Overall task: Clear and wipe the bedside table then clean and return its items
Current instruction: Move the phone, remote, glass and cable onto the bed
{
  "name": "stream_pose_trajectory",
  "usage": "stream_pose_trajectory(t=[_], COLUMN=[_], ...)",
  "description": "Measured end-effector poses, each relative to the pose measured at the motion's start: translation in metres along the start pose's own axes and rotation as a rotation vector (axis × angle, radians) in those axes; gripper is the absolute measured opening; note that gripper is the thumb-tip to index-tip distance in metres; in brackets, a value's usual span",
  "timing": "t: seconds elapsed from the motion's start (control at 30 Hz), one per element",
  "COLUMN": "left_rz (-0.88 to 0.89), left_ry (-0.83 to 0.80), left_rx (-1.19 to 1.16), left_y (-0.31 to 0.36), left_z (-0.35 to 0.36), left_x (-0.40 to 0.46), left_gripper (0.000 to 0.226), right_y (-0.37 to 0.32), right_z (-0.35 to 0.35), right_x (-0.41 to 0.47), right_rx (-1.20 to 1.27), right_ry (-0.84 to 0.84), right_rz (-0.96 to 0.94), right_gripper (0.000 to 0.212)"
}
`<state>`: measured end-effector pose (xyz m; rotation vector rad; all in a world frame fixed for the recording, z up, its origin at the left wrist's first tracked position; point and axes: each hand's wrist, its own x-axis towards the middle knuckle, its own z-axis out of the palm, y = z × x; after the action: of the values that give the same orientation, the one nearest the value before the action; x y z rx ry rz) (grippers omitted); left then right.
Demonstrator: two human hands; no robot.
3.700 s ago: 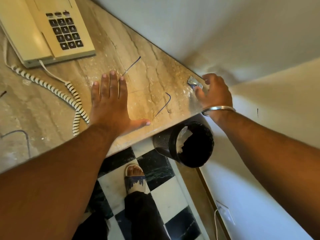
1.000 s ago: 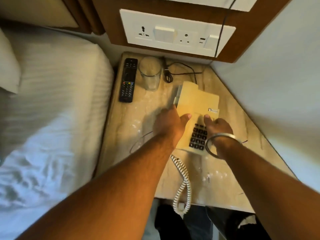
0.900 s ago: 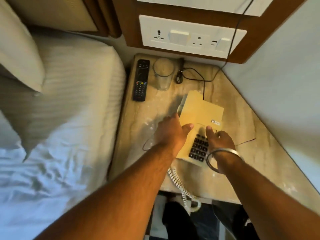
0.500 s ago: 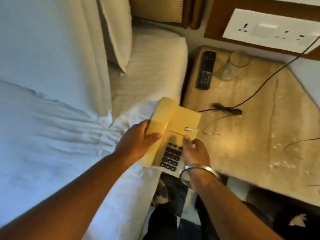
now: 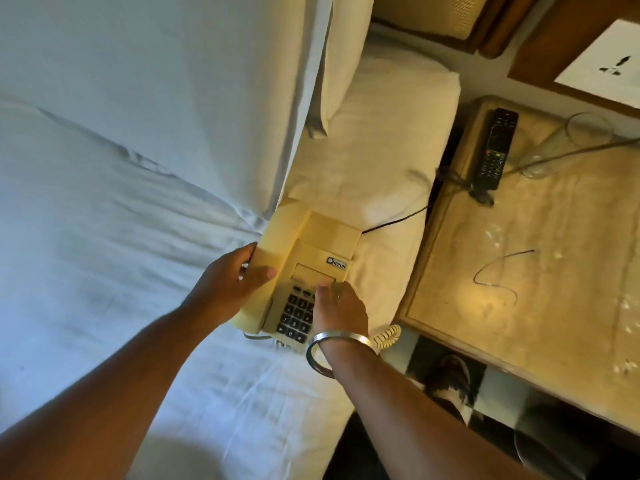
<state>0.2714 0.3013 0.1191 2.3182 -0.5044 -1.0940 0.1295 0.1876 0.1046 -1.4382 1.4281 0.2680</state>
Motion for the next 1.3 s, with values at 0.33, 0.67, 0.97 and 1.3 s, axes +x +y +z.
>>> stream_pose_trajectory(t=[0.33, 0.67, 0.97, 1.3], left_rz=[-0.048, 0.348, 0.418, 0.507], left_ry=[0.066, 0.281, -0.023, 0.125], left_rx=[0.036, 0.028, 0.347, 0.748], left_y=[0.019, 0.217, 0.335, 0.297], left_z=[0.010, 0.105, 0.223, 0.226], left_x=[0.000, 0.103, 0.204, 0.225], left_gripper=[0.085, 0.059, 0.054, 0.076], right_y=[0.005, -0.042, -0.085, -0.068], right_z=[-0.067, -0.310, -0.397, -0.380], right_x=[0.018, 0.123, 0.209, 0.266], right_rx=[-0.068, -0.039, -0.419, -0.931], right_ry=[-0.040, 0.338, 0.391, 0.336], right_rz=[-0.182, -0.650, -0.494, -0.353], right_gripper=[0.039, 0.019, 0.038, 0.081])
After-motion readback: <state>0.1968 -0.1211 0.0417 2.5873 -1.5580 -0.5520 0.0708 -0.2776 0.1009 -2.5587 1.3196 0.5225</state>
